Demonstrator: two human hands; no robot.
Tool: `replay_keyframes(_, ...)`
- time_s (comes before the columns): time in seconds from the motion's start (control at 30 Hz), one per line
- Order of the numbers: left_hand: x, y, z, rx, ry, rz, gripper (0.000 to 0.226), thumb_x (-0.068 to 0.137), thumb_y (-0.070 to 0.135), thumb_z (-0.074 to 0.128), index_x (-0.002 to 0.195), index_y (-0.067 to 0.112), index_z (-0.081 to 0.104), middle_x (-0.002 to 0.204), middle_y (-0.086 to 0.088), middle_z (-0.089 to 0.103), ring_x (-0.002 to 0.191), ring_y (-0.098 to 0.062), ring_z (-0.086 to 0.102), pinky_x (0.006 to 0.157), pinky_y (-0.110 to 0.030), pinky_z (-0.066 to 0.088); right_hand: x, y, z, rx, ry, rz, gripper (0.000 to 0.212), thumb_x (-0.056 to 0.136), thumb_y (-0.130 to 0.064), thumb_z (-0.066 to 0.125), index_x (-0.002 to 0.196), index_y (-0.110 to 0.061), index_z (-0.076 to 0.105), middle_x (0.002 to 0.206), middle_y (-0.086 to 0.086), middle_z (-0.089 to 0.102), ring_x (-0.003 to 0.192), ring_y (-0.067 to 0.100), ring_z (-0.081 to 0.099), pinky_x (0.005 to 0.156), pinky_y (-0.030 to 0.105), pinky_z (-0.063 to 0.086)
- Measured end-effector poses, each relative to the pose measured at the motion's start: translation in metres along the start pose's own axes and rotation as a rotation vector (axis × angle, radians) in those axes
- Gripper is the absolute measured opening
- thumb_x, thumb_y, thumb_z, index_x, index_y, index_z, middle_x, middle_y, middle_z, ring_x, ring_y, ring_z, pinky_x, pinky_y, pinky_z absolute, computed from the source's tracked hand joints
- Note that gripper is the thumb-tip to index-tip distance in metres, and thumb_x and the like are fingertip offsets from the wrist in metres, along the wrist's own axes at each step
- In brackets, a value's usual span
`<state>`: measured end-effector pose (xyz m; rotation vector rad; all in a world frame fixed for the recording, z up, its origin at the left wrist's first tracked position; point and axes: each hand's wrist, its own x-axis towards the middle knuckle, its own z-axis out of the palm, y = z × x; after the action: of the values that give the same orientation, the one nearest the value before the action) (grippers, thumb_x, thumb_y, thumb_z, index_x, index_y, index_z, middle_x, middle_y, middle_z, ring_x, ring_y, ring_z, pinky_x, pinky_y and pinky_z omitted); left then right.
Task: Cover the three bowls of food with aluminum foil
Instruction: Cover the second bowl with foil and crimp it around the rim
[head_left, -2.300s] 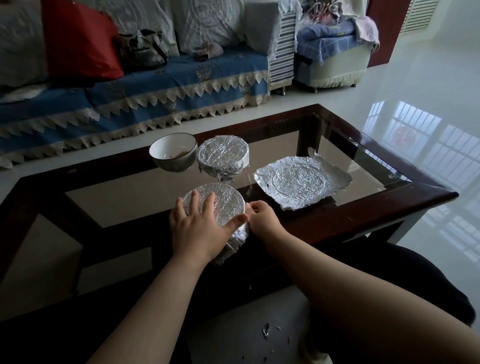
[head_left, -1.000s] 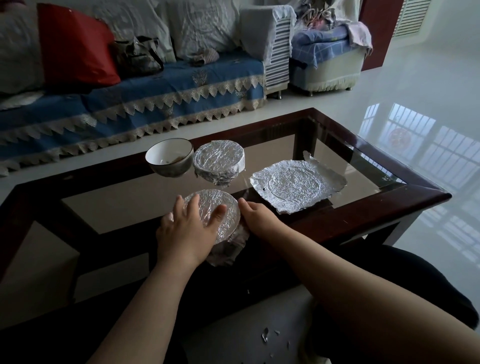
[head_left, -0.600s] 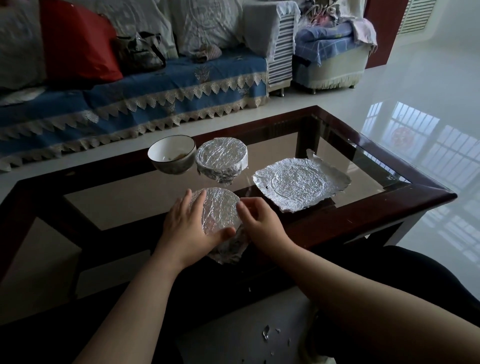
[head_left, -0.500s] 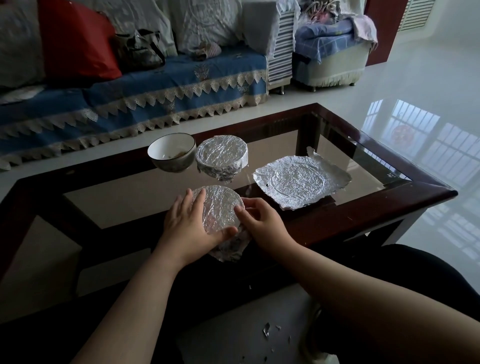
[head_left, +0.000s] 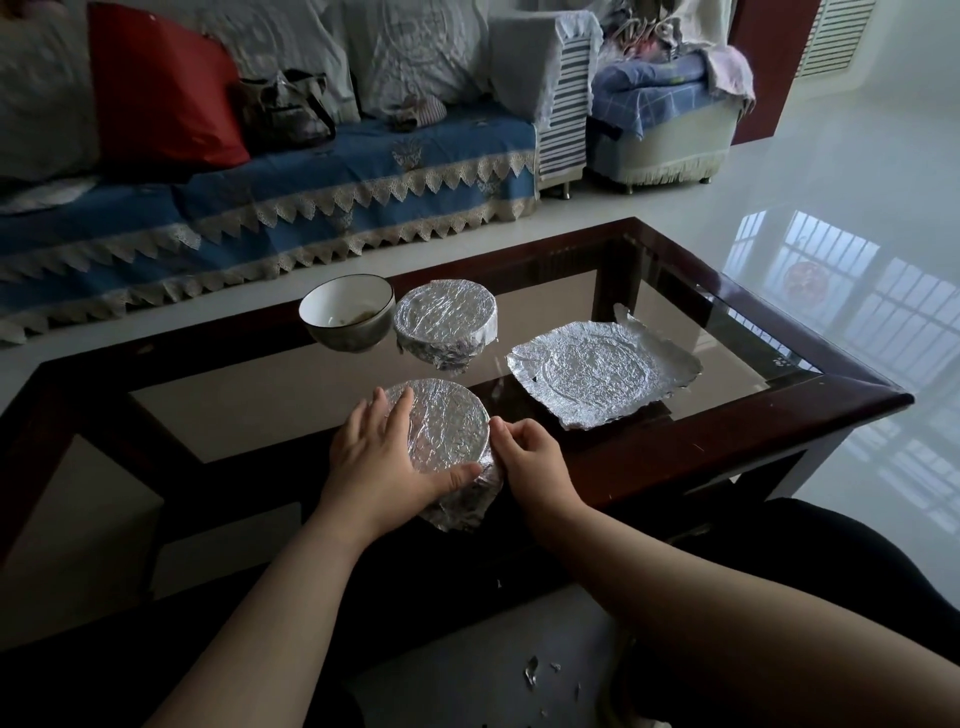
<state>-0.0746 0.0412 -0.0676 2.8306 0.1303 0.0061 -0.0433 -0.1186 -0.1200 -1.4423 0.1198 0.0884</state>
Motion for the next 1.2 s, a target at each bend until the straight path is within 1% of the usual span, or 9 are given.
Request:
replay_keyframes(0.23,-0.001,0.000,0.002,-0.008,0.033,0.000,0.140,0.034,0.105,0.019,0.152,0.030,0.002,0.161,-0.006,0.000,0.147,-0.022,-0.005,0.119,-0.043,0.004,0.003,0.002,0.007,0.033,0.066,0.091,0.028,0.091,-0.032,0.061,0.071,-0.013,0.053,0.064,0.002,0.057,0.064,0.014,0.053,0.069,0.035,0.048)
replay_keyframes(0.37,-0.001,-0.001,0.003,-0.006,0.050,0.004,0.142,0.033,0.105,0.017,0.152,0.029,0.004,0.161,-0.007,0.002,0.147,-0.022,-0.003,0.119,-0.043,0.005,0.002,0.004,0.011,0.038,0.087,0.120,0.021,0.090,-0.031,0.062,0.081,-0.013,0.058,0.083,0.010,0.067,0.077,0.021,0.063,0.079,0.043,0.054)
replay_keyframes(0.5,0.000,-0.001,0.004,-0.006,0.061,0.001,0.141,0.033,0.105,0.017,0.151,0.029,0.004,0.161,-0.007,0.003,0.147,-0.023,-0.002,0.119,-0.044,0.006,0.005,0.001,0.014,0.072,0.107,0.105,0.008,0.090,-0.011,0.061,0.085,-0.014,0.056,0.085,0.004,0.064,0.076,0.016,0.062,0.078,0.034,0.054)
replay_keyframes(0.6,0.000,0.002,0.006,-0.008,0.070,-0.026,0.140,0.036,0.104,0.022,0.152,0.028,0.004,0.161,-0.008,0.002,0.147,-0.024,-0.003,0.119,-0.043,0.005,0.011,-0.006,0.011,0.120,0.072,0.147,0.021,0.088,0.011,0.050,0.088,-0.011,0.051,0.084,0.001,0.065,0.070,0.010,0.061,0.074,0.031,0.054)
replay_keyframes(0.73,0.002,0.014,0.009,-0.010,0.103,-0.126,0.138,0.042,0.102,0.025,0.152,0.021,0.003,0.160,-0.013,0.002,0.147,-0.027,-0.004,0.118,-0.042,0.002,0.020,-0.026,-0.003,0.201,-0.044,0.219,0.028,0.085,0.013,0.033,0.078,-0.008,0.050,0.070,0.003,0.068,0.045,0.006,0.058,0.043,0.019,0.045)
replay_keyframes(0.83,0.003,0.024,0.009,-0.022,0.102,-0.182,0.130,0.050,0.093,0.028,0.152,0.017,0.002,0.159,-0.017,0.001,0.147,-0.030,-0.005,0.117,-0.043,0.001,0.029,-0.029,-0.010,0.221,-0.069,0.126,0.016,0.095,-0.006,0.042,0.091,-0.008,0.057,0.093,0.009,0.069,0.074,0.012,0.066,0.063,0.021,0.053)
replay_keyframes(0.9,0.003,0.028,0.007,-0.074,0.097,-0.218,0.123,0.054,0.087,0.026,0.152,0.016,0.004,0.159,-0.018,0.001,0.146,-0.031,-0.003,0.117,-0.043,0.002,0.026,-0.025,-0.014,0.020,-0.095,-0.034,0.018,0.096,-0.026,0.052,0.102,-0.012,0.060,0.101,0.003,0.067,0.092,0.012,0.064,0.081,0.024,0.051)
replay_keyframes(1.1,0.007,0.019,-0.001,-0.209,0.058,-0.255,0.118,0.059,0.082,0.021,0.152,0.009,0.009,0.159,-0.019,0.008,0.147,-0.029,0.002,0.118,-0.038,0.004,0.011,-0.004,-0.009,-0.085,-0.160,-0.189,0.024,0.090,-0.028,0.063,0.111,-0.016,0.060,0.111,0.004,0.068,0.105,0.016,0.064,0.091,0.029,0.052)
replay_keyframes(1.2,0.003,0.018,0.001,-0.162,0.051,-0.226,0.120,0.058,0.081,0.024,0.152,0.008,0.006,0.159,-0.019,0.004,0.146,-0.029,0.000,0.117,-0.037,0.003,0.011,-0.005,-0.008,-0.013,-0.114,-0.144,0.015,0.092,-0.023,0.061,0.104,-0.015,0.062,0.101,0.006,0.070,0.090,0.013,0.065,0.081,0.025,0.052)
